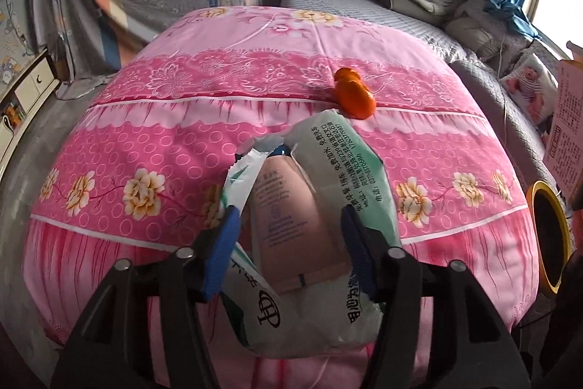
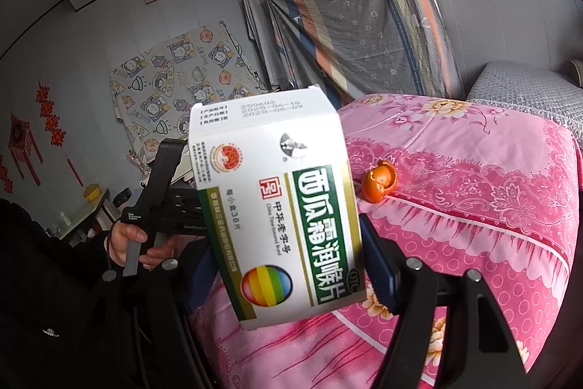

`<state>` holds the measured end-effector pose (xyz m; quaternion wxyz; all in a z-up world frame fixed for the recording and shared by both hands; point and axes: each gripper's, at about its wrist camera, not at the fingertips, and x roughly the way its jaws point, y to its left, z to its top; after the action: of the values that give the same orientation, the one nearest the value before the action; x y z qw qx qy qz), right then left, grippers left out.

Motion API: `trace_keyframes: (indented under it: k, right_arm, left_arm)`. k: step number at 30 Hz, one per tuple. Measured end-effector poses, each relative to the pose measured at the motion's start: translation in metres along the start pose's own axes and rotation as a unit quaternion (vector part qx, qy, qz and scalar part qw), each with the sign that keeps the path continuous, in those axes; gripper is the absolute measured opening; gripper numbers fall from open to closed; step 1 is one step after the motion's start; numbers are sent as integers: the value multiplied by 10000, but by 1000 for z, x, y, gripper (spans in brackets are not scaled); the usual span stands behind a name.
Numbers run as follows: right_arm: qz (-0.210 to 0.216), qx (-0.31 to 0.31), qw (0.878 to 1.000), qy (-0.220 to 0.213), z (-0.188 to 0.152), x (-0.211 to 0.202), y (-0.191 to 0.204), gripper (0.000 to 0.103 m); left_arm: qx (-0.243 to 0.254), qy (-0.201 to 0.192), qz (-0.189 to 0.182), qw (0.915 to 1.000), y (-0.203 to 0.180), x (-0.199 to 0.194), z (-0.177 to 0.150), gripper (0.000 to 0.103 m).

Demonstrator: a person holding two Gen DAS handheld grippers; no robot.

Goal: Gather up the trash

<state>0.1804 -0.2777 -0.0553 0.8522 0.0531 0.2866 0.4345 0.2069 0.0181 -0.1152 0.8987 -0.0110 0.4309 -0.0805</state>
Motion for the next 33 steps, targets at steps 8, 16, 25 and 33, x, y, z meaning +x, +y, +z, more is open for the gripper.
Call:
trace_keyframes:
  k: [8,16,25,33]
  right_arm:
    - [-61,-118,9999,34,0,-2,15,67]
    - [-241,-148,9996,30,-2,-15,27,66]
    - [-255,-213,9994,-108,-2,-27,47,67]
    - [-568,-81,9972,-487,-12,-58,58,67]
  left_arm:
    - [56,440,-204,9988,-5,25,1,50]
    - [-67,181,-696,9974,3,3,-1,42]
    - [-153,-786,-1812,9802,4,-61,5,42]
    - [291,-1509,-1887,9699,-31,-109,23,42]
